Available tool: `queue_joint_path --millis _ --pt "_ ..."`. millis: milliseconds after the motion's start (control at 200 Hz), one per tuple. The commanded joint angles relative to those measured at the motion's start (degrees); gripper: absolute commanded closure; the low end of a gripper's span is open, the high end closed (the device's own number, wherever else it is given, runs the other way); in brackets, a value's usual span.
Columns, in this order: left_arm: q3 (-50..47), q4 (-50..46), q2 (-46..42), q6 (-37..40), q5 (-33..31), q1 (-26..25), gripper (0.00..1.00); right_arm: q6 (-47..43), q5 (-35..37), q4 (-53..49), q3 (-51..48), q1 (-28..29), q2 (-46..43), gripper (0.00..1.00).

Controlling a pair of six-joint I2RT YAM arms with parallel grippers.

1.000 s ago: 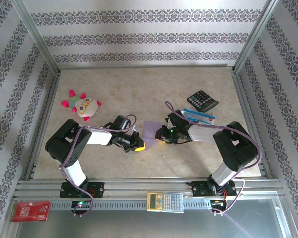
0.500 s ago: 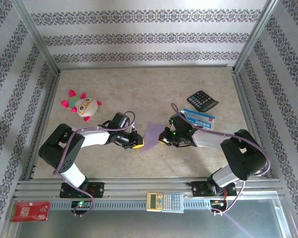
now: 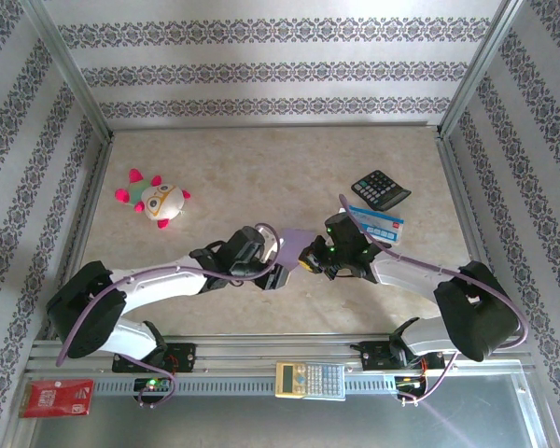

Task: Fold a paper plane with a square sheet of paper (pick it up from the middle)
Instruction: Fold the wing for the fifth time at the center of the table.

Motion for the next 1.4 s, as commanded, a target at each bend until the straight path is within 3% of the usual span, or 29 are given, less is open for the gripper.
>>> queue_joint_path --millis 0,605,1394 --pt "0.4 -0.6 1.5 7.3 -9.2 -2.8 0.45 3.6 0.4 1.0 -0.9 0.6 -1.3 1.0" --pt "5.3 -0.2 11.8 14.4 -17.0 -6.2 0.45 8.1 -0.2 4.8 -2.7 0.7 -1.3 1.0" --pt "7.7 0.4 14.3 15.7 -18.1 -6.2 0.79 8.5 -0.9 6.4 -4.1 0.1 0.2 1.0"
